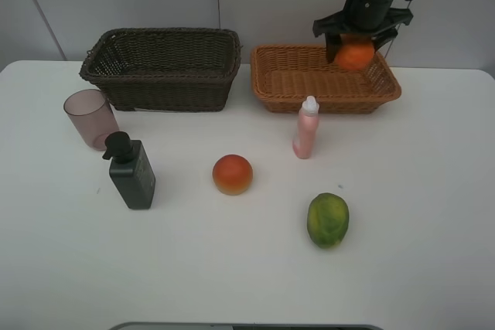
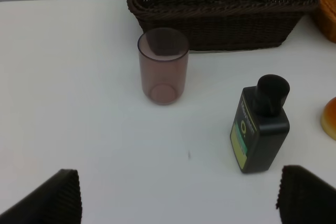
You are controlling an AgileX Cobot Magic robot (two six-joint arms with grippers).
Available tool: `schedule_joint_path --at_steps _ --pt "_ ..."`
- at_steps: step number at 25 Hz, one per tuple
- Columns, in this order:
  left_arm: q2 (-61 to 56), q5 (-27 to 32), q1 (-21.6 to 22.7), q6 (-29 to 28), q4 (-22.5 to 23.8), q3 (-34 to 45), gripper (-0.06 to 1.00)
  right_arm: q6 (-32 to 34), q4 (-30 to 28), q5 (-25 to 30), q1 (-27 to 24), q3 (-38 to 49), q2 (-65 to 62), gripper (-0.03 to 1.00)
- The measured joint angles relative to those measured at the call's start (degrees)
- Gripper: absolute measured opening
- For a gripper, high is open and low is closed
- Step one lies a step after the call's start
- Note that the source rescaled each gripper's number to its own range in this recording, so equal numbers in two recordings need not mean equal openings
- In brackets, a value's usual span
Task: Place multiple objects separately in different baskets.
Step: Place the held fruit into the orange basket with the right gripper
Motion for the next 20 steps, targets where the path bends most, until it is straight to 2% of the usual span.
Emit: schedule_joint_path --at_steps 13,20 --pt "0.0 0.0 0.0 0.0 0.0 0.0 0.96 0.0 -2.1 -15.8 -0.1 -0.9 6.7 0.59" --pt "0.0 0.0 0.0 0.0 0.0 0.0 0.96 0.0 -2.9 -18.1 -0.1 -0.9 9.7 0.59"
